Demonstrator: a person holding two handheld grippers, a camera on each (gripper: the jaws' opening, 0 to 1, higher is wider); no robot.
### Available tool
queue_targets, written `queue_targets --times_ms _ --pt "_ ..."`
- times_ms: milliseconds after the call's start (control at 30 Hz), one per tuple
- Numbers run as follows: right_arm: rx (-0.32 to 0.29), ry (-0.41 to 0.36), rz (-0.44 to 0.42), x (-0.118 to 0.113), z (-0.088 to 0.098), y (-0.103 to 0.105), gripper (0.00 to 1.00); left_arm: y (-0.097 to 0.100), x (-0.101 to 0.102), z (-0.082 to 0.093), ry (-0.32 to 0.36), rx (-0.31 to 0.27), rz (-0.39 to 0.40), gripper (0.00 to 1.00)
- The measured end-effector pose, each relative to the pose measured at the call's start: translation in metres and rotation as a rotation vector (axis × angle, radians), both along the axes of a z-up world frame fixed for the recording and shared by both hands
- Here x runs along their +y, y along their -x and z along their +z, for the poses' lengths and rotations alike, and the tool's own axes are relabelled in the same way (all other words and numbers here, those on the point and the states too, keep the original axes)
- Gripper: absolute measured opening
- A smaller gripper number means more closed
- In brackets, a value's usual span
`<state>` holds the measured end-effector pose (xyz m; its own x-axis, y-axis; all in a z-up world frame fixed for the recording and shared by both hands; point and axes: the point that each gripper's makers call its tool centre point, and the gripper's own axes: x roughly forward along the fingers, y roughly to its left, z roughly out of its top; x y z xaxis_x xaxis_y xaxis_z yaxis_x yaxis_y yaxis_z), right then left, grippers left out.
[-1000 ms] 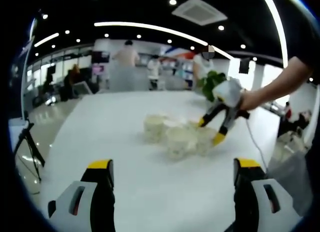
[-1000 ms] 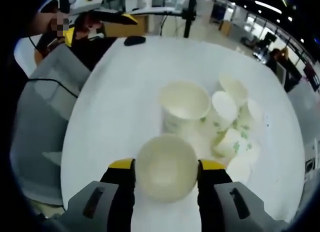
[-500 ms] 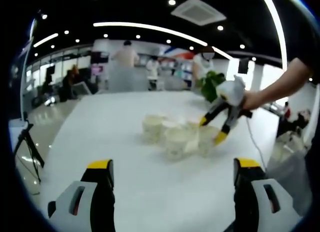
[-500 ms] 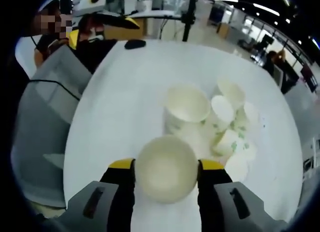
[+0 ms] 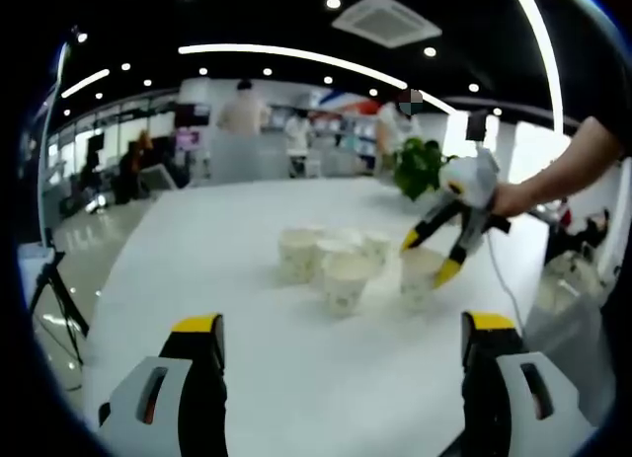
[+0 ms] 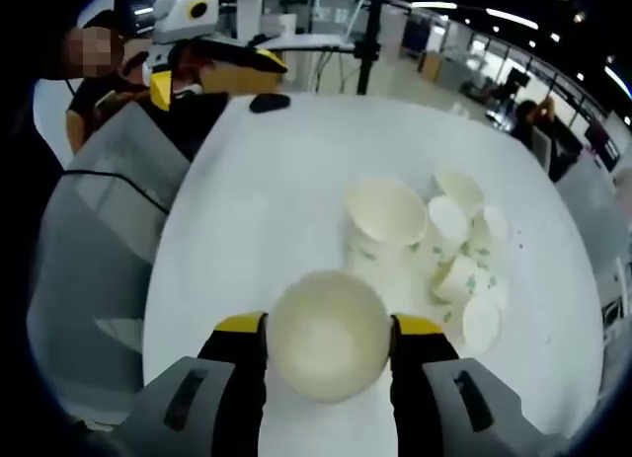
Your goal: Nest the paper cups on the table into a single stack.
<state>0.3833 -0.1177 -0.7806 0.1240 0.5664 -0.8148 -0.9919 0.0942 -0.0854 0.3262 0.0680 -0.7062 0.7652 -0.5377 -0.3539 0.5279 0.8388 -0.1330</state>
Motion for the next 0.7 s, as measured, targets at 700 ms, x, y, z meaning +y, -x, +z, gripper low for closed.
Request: queue_targets --times_ms 700 --pt "0.014 -0.088 -0.013 0.018 0.012 0.044 0.46 0.003 -0.003 0.004 -0.001 0.002 -0.034 1.00"
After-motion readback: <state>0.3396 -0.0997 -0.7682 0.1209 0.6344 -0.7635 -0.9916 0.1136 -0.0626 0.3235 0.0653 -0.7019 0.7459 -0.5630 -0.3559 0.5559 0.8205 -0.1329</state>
